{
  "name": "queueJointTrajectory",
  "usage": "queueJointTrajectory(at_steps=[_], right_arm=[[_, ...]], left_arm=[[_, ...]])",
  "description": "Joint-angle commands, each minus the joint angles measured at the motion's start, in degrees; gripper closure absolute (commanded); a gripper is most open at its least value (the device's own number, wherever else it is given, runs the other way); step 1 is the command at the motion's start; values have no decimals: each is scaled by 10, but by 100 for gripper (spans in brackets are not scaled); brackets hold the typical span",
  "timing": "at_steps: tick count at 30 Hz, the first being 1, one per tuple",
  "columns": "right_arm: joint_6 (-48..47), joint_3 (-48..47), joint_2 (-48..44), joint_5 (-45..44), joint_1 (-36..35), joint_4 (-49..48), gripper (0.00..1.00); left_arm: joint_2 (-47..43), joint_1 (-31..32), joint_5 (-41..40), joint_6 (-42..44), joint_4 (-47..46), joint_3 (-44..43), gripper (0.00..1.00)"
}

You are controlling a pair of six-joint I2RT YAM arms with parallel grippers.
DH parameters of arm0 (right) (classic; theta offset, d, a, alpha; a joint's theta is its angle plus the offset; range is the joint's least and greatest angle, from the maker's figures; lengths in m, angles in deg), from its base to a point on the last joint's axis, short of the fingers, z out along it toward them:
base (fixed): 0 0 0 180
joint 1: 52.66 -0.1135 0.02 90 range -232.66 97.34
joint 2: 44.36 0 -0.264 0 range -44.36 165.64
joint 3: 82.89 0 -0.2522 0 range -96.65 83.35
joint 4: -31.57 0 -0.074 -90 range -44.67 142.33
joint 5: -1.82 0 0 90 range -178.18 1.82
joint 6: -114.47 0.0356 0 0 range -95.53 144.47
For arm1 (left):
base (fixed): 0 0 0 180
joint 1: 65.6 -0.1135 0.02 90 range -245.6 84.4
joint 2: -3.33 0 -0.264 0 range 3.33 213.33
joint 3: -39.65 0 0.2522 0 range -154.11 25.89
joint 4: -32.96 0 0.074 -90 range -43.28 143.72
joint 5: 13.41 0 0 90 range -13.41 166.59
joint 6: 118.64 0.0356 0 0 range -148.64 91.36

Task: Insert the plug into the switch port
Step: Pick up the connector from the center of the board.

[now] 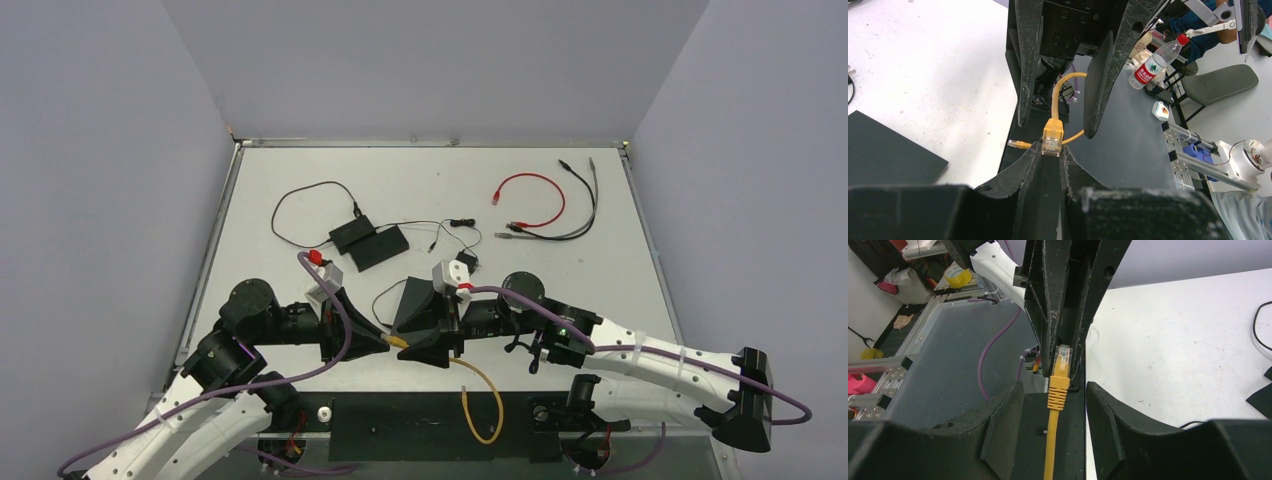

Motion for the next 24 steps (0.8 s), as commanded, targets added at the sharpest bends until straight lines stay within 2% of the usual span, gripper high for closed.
queueJointTrajectory(at_steps=[1, 7, 13, 17, 19, 23, 24], right_arm=[[0, -3, 9, 9, 5, -38, 55], [-1, -7, 15, 10, 5, -37, 61], [-4, -10, 16, 12, 5, -32, 75], [-4, -12, 18, 13, 6, -31, 89], [-4, -13, 19, 12, 6, -31, 100], [-5, -10, 17, 6, 7, -33, 100], [-5, -9, 16, 5, 7, -32, 100]], left_arm=[[-9, -1, 13, 0, -40, -1, 100], [-11, -2, 14, -1, -43, 1, 100], [-11, -2, 13, -1, -43, 2, 100], [-12, -1, 12, -1, -43, 1, 100], [-13, -1, 11, -1, -43, 1, 100], [-14, -1, 3, -2, -40, 1, 100], [-13, -1, -1, -3, -34, 1, 95]])
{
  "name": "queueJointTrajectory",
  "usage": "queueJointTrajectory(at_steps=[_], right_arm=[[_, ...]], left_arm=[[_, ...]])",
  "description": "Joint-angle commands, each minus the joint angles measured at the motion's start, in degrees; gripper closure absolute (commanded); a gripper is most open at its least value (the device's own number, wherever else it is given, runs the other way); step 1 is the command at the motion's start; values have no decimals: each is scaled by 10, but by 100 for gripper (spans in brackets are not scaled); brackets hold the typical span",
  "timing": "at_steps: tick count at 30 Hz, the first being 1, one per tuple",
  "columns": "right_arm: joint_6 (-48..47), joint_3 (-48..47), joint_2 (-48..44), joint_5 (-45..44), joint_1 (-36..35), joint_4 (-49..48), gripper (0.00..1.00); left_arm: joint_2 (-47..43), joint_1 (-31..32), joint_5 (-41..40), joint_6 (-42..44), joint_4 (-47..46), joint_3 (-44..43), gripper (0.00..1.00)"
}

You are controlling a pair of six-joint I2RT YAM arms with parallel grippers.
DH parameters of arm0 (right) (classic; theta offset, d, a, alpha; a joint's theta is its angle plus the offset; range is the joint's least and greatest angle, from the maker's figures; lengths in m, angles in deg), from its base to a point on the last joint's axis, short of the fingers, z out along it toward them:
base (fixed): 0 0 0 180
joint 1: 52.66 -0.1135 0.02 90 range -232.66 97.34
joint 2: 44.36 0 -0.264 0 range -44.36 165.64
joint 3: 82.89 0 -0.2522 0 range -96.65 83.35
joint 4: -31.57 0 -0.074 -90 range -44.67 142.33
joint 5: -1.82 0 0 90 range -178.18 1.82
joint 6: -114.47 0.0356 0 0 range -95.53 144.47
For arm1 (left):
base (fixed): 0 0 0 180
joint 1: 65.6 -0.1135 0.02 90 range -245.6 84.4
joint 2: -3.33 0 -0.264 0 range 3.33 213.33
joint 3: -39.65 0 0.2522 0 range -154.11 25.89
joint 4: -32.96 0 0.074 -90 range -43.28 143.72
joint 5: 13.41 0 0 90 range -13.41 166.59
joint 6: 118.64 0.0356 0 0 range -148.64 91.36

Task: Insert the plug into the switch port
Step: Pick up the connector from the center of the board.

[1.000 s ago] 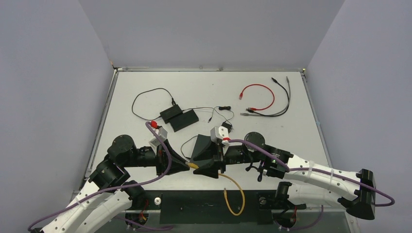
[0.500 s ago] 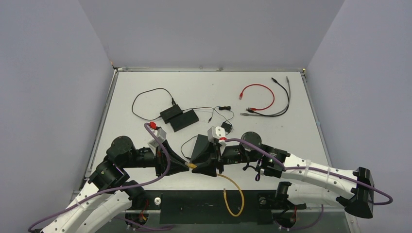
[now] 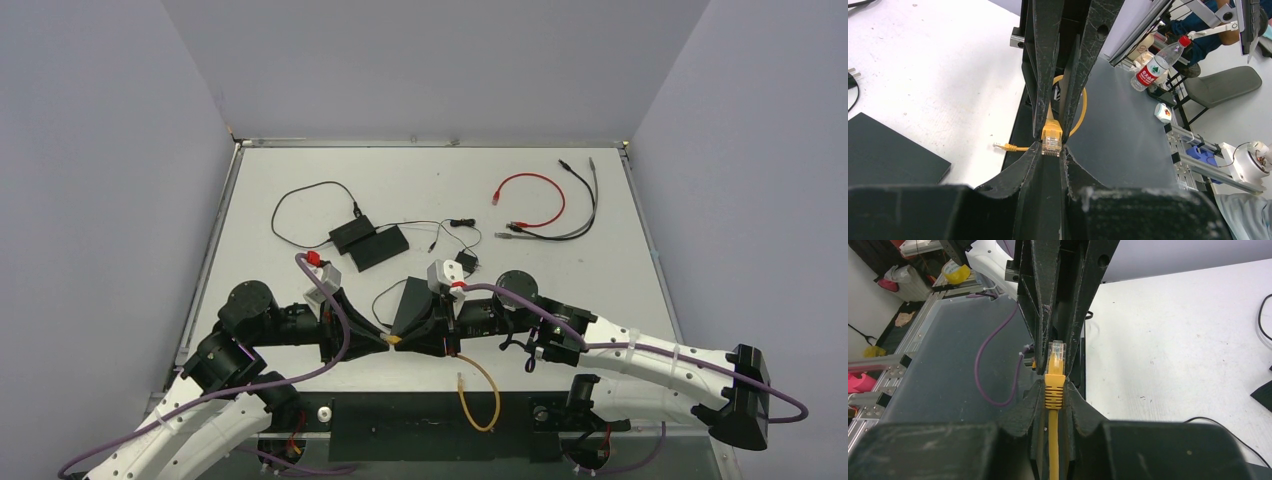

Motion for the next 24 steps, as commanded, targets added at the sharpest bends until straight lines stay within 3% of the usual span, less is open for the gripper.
queueJointTrajectory(at_steps=[1, 4, 8, 11, 16, 24], right_arm=[[-11, -8, -4, -5, 3, -24, 100], [-19, -10, -20, -29, 5, -2, 100], [-38, -20, -48, -83, 8, 62, 100], [-46, -26, -71, -115, 8, 132, 100], [-27, -19, -114, -115, 7, 171, 100], [63, 14, -139, -81, -25, 88, 100]], left_arm=[[-3, 0, -7, -3, -23, -8, 91], [1, 0, -22, -4, -12, -13, 71], [1, 0, -53, -9, -1, -17, 57], [-3, 0, -75, -11, 9, -18, 55], [-19, 0, -128, -20, 8, -17, 54], [-63, 0, -239, -44, -8, 7, 54]])
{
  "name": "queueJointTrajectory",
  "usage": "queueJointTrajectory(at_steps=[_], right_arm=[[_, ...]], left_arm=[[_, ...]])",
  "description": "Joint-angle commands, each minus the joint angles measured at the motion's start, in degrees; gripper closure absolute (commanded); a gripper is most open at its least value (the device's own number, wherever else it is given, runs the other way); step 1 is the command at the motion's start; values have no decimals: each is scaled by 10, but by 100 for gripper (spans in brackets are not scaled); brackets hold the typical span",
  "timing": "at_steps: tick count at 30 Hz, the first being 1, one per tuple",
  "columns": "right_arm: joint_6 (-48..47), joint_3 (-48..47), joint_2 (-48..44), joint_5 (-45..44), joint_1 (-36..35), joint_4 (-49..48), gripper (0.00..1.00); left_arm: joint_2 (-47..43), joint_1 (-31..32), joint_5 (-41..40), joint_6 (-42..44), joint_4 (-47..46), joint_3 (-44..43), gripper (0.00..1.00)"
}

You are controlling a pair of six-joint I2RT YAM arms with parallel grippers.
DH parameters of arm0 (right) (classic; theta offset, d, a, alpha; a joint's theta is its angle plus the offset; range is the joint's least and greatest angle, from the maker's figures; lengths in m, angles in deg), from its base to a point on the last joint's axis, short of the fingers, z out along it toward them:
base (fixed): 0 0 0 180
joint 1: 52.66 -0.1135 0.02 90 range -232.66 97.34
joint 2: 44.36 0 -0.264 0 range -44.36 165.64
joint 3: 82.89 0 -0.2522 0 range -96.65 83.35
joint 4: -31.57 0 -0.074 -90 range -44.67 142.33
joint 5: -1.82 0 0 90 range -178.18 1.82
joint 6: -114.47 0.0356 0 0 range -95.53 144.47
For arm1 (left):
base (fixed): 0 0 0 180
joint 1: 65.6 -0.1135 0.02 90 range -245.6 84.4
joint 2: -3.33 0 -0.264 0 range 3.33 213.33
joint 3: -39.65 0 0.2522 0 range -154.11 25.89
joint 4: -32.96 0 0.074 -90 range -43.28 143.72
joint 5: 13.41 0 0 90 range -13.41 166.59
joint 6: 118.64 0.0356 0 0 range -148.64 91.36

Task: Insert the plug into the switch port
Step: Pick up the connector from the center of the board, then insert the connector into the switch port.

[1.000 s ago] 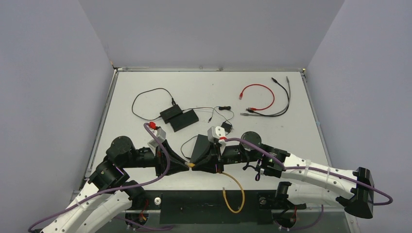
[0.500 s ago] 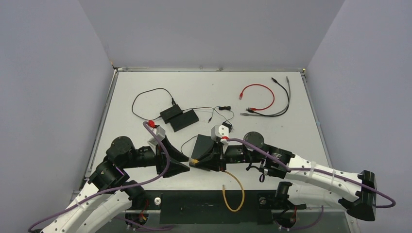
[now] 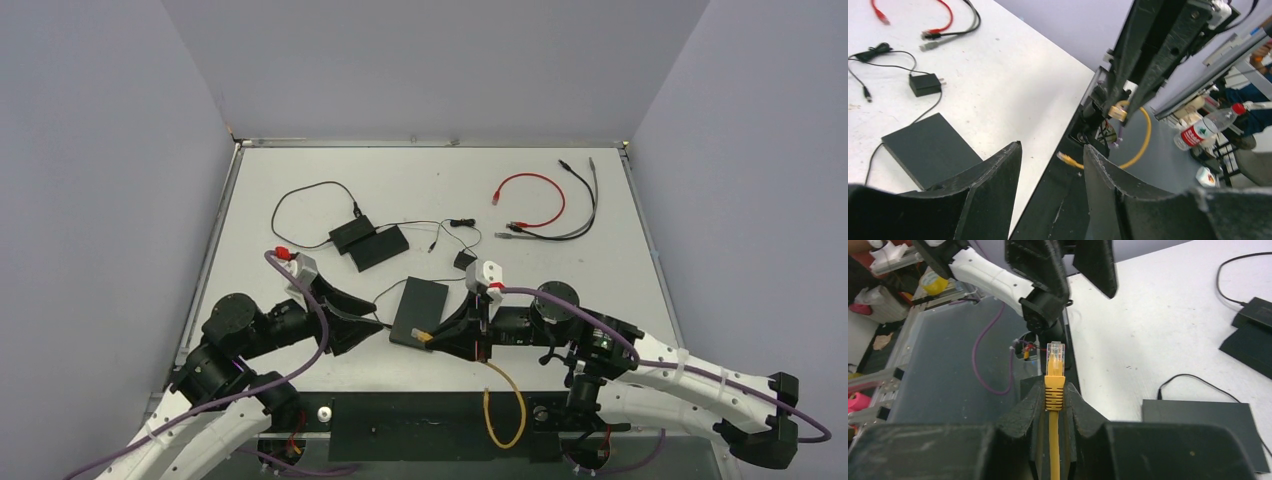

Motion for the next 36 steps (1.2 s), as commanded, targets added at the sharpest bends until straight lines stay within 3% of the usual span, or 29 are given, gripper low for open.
queueJointTrajectory(at_steps=[1, 5, 15, 20, 28, 36], right_arm=[[55, 11, -8, 4, -46, -77, 100], [57, -2, 14, -15, -100, -104, 100], [169, 50, 87, 35, -128, -310, 100], [206, 97, 82, 11, -136, -343, 100], [135, 135, 72, -127, -134, -110, 100], [77, 137, 92, -288, -131, 16, 100]], left_arm=[[-25, 0, -86, -18, -24, 6, 54], [-33, 0, -138, -21, -17, 7, 54], [7, 0, -211, -28, -6, -7, 54], [24, 0, -224, -35, -28, 9, 54], [67, -1, -242, -58, -70, 38, 54], [144, -2, -245, -71, -97, 58, 54]])
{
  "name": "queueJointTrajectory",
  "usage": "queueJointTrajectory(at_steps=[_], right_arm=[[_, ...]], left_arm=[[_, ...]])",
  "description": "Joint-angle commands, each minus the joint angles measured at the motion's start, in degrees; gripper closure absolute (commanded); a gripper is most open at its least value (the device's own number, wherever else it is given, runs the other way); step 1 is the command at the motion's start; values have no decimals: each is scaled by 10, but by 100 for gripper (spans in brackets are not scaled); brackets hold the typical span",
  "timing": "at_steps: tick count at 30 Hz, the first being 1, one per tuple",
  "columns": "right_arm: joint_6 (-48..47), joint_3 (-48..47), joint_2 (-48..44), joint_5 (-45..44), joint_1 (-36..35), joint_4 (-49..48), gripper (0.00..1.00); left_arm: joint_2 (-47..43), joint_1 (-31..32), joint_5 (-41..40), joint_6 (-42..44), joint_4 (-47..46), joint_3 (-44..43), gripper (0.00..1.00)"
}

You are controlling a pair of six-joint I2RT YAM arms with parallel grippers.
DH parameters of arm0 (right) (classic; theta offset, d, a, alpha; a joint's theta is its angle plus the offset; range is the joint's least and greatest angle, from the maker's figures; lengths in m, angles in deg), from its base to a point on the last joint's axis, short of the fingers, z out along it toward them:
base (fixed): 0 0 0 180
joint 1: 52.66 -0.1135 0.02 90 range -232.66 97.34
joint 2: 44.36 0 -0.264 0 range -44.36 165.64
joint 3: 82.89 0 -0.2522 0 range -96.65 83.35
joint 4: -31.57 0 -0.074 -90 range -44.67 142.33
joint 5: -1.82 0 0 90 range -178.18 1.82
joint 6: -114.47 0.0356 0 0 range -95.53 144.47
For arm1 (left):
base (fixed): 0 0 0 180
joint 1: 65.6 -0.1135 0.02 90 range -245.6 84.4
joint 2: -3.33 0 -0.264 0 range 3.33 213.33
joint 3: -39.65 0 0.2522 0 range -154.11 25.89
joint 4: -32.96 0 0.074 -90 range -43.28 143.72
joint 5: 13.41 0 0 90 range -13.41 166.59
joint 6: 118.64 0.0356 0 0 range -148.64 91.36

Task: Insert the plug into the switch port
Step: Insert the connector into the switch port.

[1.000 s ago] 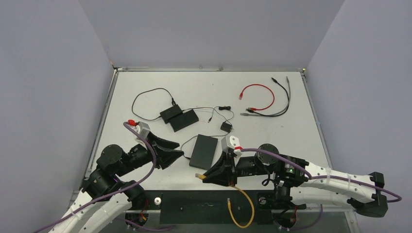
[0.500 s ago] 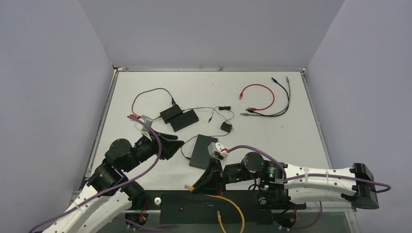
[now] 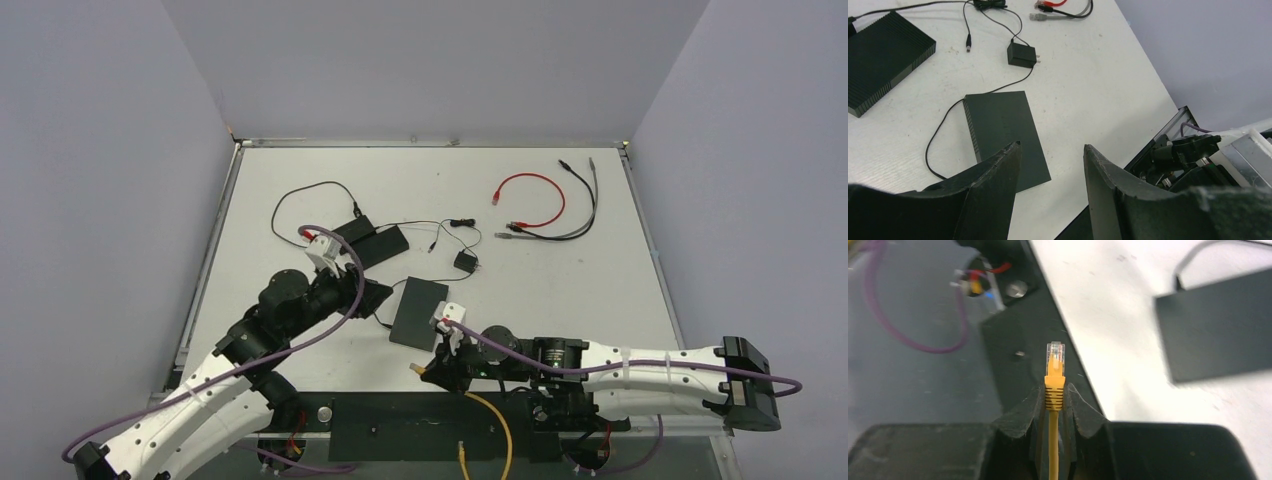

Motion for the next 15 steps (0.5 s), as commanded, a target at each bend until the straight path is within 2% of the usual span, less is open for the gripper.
queueJointTrajectory(at_steps=[1, 4, 10, 15], right_arm=[[-48, -5, 12, -155, 0, 92, 100], [-54, -14, 21, -210, 0, 126, 100], [-72, -24, 43, -319, -1, 123, 100], [-60, -50, 110, -368, -2, 136, 100]], left_arm=[[47, -2, -10, -13, -47, 8, 54], [78, -2, -12, -16, -48, 13, 54], [140, -12, -26, -19, -29, 15, 54], [197, -23, -13, -24, -12, 13, 54]])
